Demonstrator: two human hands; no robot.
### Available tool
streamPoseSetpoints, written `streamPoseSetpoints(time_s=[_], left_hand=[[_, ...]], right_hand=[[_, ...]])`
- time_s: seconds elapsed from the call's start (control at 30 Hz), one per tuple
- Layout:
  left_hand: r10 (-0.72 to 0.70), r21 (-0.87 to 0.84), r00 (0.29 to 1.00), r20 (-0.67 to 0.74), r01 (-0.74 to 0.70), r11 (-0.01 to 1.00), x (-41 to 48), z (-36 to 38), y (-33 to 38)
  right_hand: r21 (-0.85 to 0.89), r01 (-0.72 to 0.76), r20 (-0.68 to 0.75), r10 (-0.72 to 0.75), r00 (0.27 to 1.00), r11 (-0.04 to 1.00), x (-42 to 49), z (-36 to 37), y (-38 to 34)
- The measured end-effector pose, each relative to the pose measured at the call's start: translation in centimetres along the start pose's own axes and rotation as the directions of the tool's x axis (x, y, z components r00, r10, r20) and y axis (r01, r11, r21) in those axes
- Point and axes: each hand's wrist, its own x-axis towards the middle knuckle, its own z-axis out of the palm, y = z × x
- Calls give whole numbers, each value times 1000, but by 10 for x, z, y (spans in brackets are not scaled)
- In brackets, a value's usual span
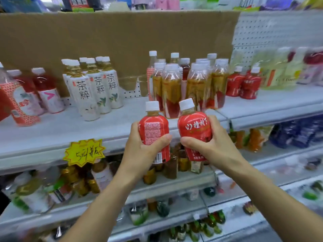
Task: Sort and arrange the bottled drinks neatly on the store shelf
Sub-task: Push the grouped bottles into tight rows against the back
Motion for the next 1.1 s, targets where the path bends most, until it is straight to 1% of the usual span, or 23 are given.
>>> streamPoseSetpoints(time_s=[0.1, 0.27, 0.43, 0.53, 0.63, 0.73, 0.8, 0.87, 0.93, 1.03, 1.1], left_hand=[[-21, 13, 997, 71, 20, 1000, -16, 45, 9], [-45, -29, 988, 146, 50, 998, -25, 115, 22], [-44, -91, 975, 217, 65, 994, -13, 181, 36], [-26, -104, 966, 255, 54, 993, 5, 221, 42], [-1, -112, 965, 261, 32, 993, 33, 264, 44], [15, -109, 974, 225, 9, 994, 66, 303, 46], [18, -103, 978, 208, 3, 995, 87, 328, 48], [34, -85, 976, 217, -16, 996, 110, 350, 51], [53, -66, 978, 203, -41, 997, 133, 369, 52], [48, -90, 982, 181, -32, 995, 162, 392, 48], [20, -71, 983, 180, -7, 997, 179, 404, 41]], right_hand=[[-10, -26, -32, 25, 999, 1000, -17, -44, 14], [-11, -65, -95, 64, 993, 998, -28, -109, 31], [5, -89, -175, 88, 981, 996, -14, -173, 56], [13, -103, -192, 103, 976, 995, 5, -210, 75], [7, -93, -200, 92, 975, 996, 33, -244, 94], [25, -97, -206, 100, 973, 995, 68, -276, 109], [-2, -100, -191, 98, 977, 995, 92, -298, 114], [-13, -78, -187, 75, 980, 997, 118, -317, 120], [14, -43, -205, 45, 978, 999, 142, -333, 125], [58, -26, -203, 37, 978, 998, 176, -350, 137], [69, -31, -170, 42, 985, 997, 199, -356, 148]])
